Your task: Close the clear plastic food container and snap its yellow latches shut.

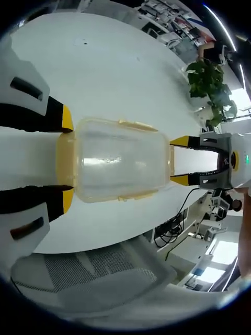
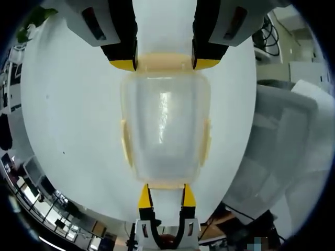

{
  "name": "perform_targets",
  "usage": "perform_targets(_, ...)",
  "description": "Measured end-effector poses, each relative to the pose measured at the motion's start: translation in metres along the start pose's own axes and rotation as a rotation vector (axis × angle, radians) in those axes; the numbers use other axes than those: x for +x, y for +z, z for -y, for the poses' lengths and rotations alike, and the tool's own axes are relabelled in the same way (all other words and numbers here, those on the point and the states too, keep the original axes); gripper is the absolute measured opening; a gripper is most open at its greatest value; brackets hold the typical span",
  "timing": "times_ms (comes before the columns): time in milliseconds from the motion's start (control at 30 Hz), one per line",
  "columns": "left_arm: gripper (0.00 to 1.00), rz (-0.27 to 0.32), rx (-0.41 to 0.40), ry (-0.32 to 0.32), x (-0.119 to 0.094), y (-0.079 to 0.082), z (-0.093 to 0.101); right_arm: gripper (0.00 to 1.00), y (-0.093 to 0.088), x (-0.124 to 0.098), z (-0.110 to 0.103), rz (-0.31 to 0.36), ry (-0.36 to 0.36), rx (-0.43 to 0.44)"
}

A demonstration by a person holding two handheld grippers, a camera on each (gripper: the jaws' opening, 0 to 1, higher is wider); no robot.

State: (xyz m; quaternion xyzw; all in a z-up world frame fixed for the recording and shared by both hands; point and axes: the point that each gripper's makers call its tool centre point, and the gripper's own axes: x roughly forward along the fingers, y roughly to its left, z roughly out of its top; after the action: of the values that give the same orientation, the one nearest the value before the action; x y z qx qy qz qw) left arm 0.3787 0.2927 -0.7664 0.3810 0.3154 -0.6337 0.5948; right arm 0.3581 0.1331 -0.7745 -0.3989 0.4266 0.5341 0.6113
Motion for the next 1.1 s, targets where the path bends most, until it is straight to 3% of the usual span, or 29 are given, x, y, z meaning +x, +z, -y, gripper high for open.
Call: perform_targets(1100, 0.39, 0.015, -0.017, -0.018, 0.0092, -0.0024, 0.0003, 0.4, -0.0058, 0.0088, 0.0024, -0.004, 0.022, 0.014)
